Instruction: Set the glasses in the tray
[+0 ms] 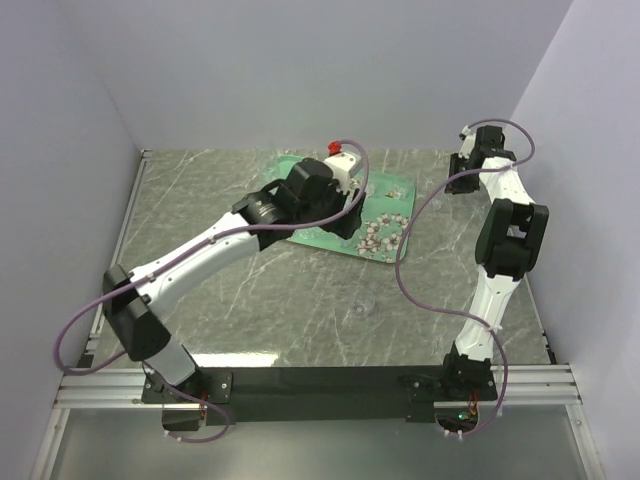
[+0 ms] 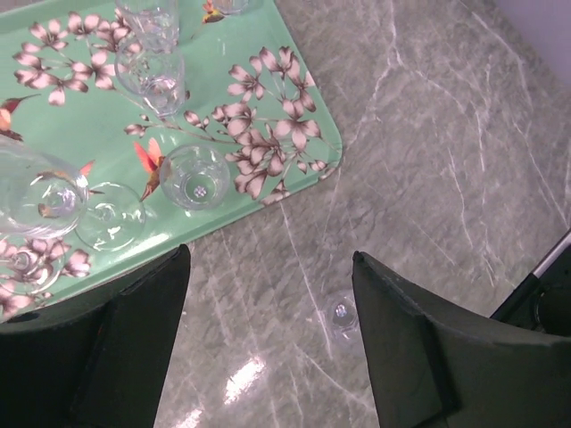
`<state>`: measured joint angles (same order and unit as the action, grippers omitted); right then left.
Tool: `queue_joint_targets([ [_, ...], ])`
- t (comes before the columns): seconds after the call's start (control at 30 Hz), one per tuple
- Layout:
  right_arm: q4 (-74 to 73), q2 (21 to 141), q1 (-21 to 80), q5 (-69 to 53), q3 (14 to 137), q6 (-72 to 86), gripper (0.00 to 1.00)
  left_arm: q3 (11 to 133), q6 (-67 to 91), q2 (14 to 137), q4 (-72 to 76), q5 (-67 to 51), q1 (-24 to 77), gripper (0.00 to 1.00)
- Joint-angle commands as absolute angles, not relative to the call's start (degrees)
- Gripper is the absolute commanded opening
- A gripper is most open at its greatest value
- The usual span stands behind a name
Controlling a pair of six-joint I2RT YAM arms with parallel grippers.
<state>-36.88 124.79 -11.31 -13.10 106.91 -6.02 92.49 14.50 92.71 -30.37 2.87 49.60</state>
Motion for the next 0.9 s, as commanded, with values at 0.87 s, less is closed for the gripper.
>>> queue_joint_targets([
  [0.87, -34.9, 112.3, -10.3, -31.5, 99.0, -12.1, 0.00, 53.9, 14.7, 61.8, -2.4, 1.4, 50.4, 0.99],
])
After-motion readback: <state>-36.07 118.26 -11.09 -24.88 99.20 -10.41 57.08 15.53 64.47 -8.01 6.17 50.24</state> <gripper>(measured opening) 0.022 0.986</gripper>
